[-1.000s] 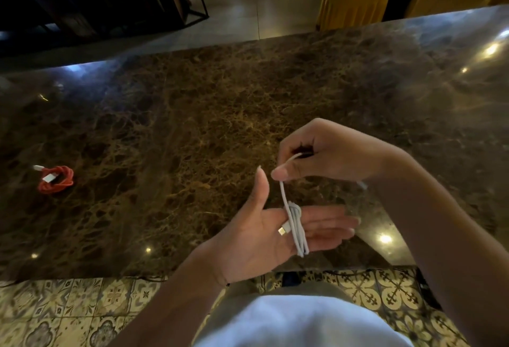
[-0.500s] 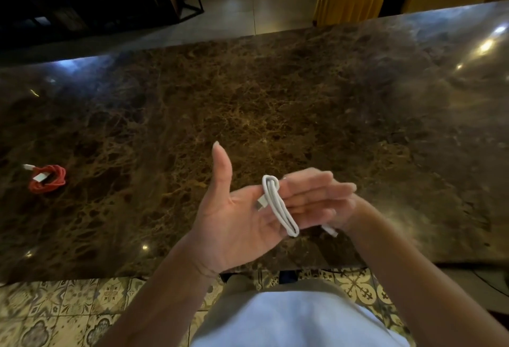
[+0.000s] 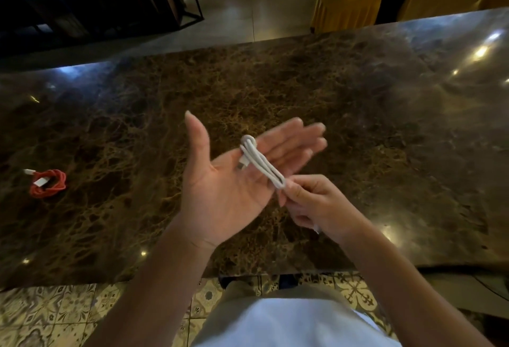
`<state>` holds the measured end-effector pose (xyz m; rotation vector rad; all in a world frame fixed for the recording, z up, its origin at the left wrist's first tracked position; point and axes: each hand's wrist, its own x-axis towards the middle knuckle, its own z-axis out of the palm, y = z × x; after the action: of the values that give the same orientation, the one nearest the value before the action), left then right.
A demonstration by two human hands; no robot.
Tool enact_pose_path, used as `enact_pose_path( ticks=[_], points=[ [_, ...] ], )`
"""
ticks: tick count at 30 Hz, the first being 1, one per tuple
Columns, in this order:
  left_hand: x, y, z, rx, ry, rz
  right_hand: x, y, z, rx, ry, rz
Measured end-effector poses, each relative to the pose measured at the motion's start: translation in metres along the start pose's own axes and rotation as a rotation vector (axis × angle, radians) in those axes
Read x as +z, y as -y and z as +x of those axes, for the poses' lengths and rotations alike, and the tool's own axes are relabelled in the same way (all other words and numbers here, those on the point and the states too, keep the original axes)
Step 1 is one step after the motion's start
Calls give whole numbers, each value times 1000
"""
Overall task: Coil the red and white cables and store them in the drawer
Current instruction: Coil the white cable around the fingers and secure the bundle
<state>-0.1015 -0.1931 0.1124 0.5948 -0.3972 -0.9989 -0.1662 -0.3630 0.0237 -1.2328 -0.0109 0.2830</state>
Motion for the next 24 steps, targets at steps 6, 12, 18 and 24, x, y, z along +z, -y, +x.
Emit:
enact_pose_path(
  ticks=[6, 12, 18, 24],
  points=[
    [-15, -6, 1, 106, -156, 217, 35, 26, -26, -196, -216, -812],
    [-39, 18, 3, 61, -338, 213, 52, 46, -37, -382, -283, -834],
    [-34, 21, -2, 8, -266, 225, 28, 58, -21, -419, -217, -354],
    [-24, 25, -7, -27, -233, 435, 21, 60, -16, -256, -268, -164]
  ],
)
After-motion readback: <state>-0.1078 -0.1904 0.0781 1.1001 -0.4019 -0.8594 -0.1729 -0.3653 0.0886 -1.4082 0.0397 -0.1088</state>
